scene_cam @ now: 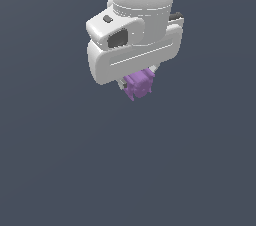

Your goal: Pick up the object and move it to a goal position.

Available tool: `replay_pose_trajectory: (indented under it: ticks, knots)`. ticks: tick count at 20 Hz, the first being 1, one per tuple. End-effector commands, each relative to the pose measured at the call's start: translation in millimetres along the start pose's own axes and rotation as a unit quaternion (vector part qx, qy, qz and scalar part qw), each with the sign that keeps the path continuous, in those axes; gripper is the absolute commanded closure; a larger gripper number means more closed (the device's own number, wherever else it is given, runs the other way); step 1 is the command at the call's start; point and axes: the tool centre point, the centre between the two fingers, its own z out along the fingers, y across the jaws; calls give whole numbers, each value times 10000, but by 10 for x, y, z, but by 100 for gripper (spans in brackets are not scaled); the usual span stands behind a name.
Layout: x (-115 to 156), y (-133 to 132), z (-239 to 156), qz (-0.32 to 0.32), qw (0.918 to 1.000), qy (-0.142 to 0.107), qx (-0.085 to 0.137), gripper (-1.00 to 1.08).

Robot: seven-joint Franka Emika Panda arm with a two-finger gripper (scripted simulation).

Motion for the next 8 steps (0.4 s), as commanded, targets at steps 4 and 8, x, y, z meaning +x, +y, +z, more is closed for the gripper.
replay_pose_trajectory:
  ticks: [4,8]
  knots:
    - [35,27,-92,0,10000,-2,1,108]
    - [42,33,-109,0,10000,-2,1,108]
